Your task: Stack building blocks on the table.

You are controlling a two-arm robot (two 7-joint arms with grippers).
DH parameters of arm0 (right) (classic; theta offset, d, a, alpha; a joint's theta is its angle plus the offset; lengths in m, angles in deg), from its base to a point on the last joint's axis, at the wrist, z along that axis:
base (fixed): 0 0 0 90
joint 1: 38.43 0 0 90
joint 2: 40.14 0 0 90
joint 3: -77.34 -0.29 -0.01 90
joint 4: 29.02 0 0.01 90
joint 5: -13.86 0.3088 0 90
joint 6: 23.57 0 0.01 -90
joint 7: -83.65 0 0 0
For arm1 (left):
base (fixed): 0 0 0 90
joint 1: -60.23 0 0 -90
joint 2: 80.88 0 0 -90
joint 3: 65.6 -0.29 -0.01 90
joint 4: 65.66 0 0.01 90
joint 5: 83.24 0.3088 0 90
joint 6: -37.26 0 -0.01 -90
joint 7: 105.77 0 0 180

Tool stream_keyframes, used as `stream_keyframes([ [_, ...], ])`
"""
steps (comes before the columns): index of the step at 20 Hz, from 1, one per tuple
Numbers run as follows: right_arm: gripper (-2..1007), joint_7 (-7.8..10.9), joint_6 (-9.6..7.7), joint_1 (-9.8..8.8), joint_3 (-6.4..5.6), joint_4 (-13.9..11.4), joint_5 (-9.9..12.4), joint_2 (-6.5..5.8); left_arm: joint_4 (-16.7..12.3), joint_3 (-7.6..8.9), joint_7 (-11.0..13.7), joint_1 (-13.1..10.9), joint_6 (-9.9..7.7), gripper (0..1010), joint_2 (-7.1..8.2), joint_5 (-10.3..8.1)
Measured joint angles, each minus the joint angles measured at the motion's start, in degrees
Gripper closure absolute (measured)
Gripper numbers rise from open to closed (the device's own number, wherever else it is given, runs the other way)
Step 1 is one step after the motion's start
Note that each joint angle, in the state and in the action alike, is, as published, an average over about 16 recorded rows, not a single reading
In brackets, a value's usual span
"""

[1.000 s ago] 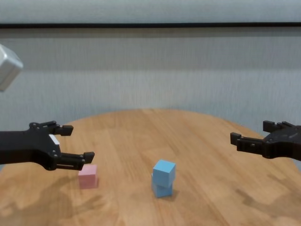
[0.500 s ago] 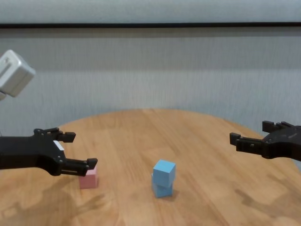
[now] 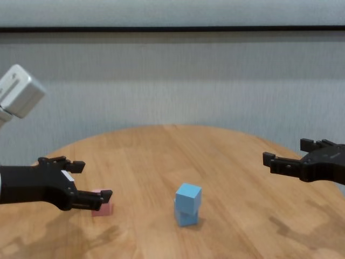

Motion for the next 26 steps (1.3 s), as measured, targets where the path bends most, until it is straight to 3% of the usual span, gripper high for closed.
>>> stream_keyframes([
  [9,0,0.00,0.00,0.02,0.01,0.00,0.00,0.01,1.39,0.22,-0.88,0.07,-1.07,10,-1.43,0.26],
  [26,0,0.00,0.00,0.03,0.01,0.00,0.00,0.01,6.05,0.20,-0.13,1.21,0.11,10,-3.58,-0.26],
])
